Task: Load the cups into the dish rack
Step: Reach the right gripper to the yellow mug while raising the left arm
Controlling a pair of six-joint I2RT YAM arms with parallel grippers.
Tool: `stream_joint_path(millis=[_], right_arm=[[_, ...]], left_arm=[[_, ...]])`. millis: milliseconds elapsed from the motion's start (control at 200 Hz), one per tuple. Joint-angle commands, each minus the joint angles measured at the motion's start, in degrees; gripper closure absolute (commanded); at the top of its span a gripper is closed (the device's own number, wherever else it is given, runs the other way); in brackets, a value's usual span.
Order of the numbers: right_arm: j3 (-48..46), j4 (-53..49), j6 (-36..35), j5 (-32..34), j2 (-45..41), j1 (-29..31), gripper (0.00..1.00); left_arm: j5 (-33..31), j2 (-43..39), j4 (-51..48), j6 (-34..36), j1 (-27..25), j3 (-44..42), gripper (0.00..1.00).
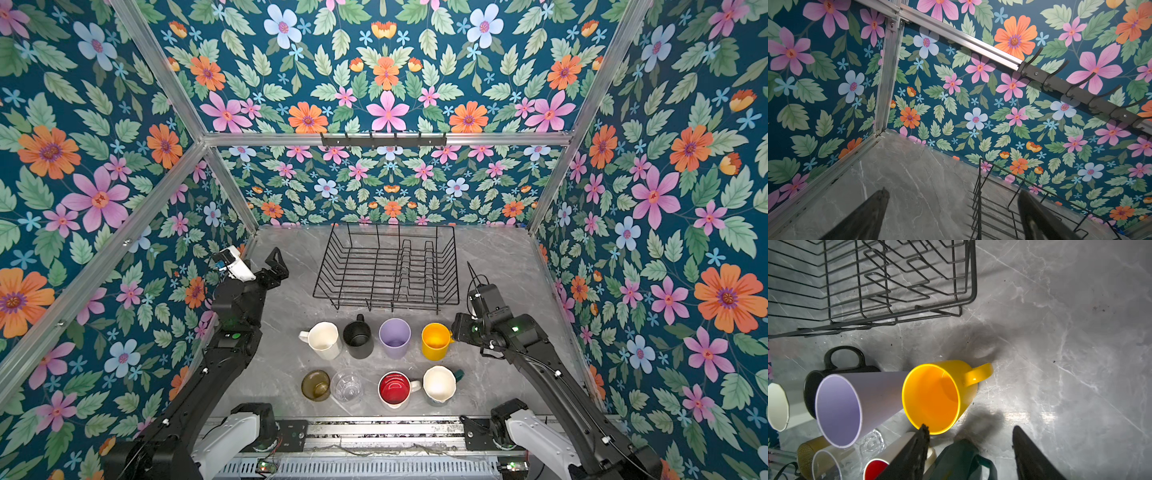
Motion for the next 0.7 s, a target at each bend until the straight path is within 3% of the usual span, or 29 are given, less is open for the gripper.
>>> stream_joint_path(millis=[0, 215, 540, 700], right_arm=[[-0.19, -0.25, 3.99, 3.29, 1.88, 2.27, 0.38], [-2.5, 5.76, 8.61, 5.16, 6.36, 5.64, 0.42], [-4.62, 12.51, 10.69, 5.35, 14.98, 5.87, 0.48], [-5.52, 14.12, 11.69, 6.5, 17.21, 6.26, 0.56]], left_arm=[[2.21, 0.54, 0.31, -0.81, 0.03, 0.54, 0.0], [3.88, 0.84, 1.19, -1.6, 0.03, 0.01, 0.0], [5.44, 0.46, 0.51, -1.77, 0.03, -0.25, 0.0], [5.63, 0.24, 0.66, -2.04, 0.03, -0.69, 0.0]])
